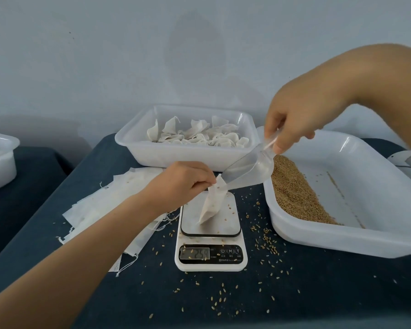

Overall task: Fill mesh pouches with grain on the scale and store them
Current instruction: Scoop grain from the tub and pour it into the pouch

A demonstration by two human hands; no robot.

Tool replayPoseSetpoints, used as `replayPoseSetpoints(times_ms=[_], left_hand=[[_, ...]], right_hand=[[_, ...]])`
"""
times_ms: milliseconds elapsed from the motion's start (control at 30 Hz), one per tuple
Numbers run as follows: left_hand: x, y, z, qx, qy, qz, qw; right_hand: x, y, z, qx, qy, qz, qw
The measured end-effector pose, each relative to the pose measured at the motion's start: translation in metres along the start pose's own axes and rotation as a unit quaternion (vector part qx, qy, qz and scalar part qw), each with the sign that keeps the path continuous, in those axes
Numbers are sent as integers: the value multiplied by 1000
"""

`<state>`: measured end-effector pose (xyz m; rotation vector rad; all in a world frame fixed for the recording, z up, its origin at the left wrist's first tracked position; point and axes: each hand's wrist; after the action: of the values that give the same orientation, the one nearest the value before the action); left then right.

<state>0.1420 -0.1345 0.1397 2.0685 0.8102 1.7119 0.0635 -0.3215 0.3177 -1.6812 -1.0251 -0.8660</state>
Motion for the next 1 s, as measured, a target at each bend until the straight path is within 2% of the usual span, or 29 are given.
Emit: replayPoseSetpoints(times_ms=[100, 233, 333, 433, 467, 633, 733, 900, 1000], left_hand=[[4, -3, 5, 18, 13, -23, 999], [6, -1, 10, 36, 29, -42, 998], [7, 3, 14, 53, 42, -45, 997], [8, 9, 18, 18, 48, 7, 999], [8, 11, 20, 8, 46, 22, 999], [-4, 16, 24, -32, 27, 58, 997], [-17, 12, 20, -62, 9, 83, 995], [-19, -1, 13, -94, 15, 95, 991], [-6, -10, 18, -95, 25, 103, 990]], right_hand=[[-18, 0, -28, 6, 98, 13, 995], [-52, 0, -58, -17, 247, 47, 968], [-85, 12, -85, -88, 373, -9, 923], [-121, 35, -108, -192, 471, -75, 858], [-133, 42, -111, -222, 481, -78, 844], [-172, 71, -102, -317, 463, -8, 828], [-188, 80, -95, -321, 427, 31, 845], [-194, 79, -82, -272, 295, 33, 915], [-184, 73, -76, -260, 291, 53, 919]])
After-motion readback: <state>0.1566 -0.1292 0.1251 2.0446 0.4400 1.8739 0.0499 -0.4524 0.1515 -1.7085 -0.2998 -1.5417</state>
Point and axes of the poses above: each hand's wrist, its own y-axis towards the middle knuckle, its own x-axis out of the back of the hand, z = x × y, and after that the axes turned 10 degrees about -x, right-handed
